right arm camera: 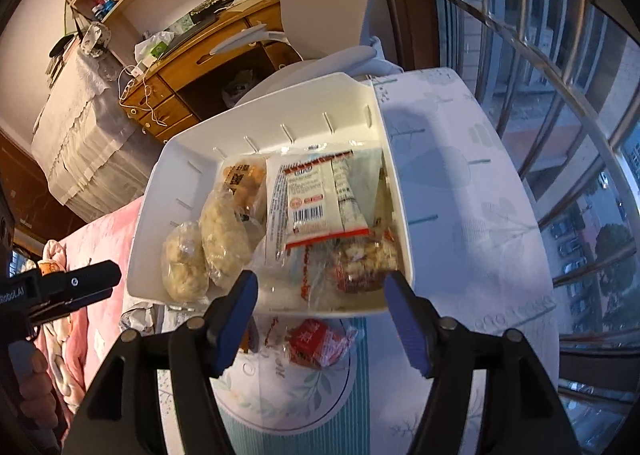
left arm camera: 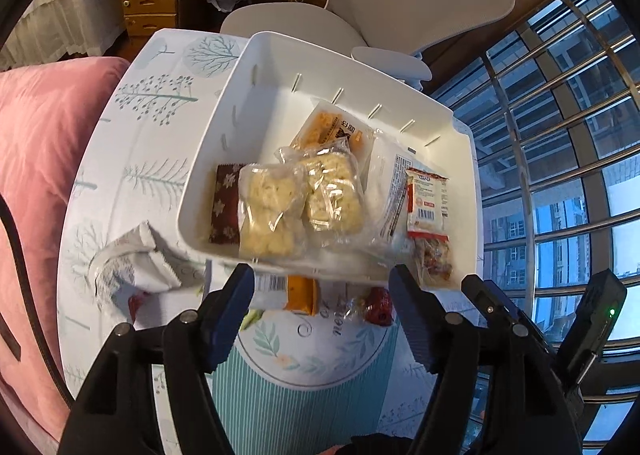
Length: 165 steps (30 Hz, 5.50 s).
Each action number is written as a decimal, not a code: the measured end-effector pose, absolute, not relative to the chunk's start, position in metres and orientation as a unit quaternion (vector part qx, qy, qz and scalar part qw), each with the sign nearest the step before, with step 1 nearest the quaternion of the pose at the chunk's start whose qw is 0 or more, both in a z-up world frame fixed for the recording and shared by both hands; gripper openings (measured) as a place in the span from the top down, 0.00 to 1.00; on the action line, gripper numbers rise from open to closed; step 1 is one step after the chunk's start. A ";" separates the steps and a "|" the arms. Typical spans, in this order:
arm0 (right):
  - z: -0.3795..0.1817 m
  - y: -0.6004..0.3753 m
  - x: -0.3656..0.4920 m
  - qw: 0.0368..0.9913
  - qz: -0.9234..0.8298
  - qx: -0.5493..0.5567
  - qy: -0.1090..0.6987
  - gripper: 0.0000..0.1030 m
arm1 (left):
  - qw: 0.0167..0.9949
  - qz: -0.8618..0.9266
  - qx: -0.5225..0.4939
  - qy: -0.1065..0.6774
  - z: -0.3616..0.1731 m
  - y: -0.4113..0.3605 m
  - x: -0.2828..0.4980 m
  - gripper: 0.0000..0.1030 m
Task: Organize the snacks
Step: 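Move both tools back toward the white chip bag on the table, then grasp the white chip bag with the left tool while the right tool grasps the green packet, then carry both packets over the white tray and open both tools to drop them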
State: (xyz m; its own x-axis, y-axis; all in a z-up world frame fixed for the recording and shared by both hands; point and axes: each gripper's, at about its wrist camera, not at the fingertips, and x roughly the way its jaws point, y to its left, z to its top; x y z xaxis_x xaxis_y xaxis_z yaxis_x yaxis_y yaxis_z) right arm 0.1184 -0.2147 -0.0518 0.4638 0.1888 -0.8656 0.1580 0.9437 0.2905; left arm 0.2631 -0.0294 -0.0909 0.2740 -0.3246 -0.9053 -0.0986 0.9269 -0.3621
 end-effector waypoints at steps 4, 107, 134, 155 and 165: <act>-0.050 -0.212 0.110 0.835 0.010 0.173 0.522 0.35 | 0.786 -0.068 -0.177 0.589 -0.089 -0.021 0.239 0.33; -0.177 0.033 0.090 0.885 -0.024 -0.014 0.465 0.42 | 0.725 -0.140 -0.037 0.673 -0.240 0.101 0.265 0.48; -0.143 0.072 0.051 0.875 0.060 -0.032 0.480 0.69 | 0.775 -0.126 -0.070 0.615 -0.155 0.156 0.198 0.48; -0.059 0.061 0.025 0.905 0.074 -0.060 0.414 0.69 | 0.822 -0.150 -0.057 0.546 -0.079 0.137 0.205 0.48; -0.023 0.015 0.043 0.917 0.073 -0.062 0.388 0.69 | 0.843 -0.158 -0.044 0.513 -0.042 0.089 0.246 0.48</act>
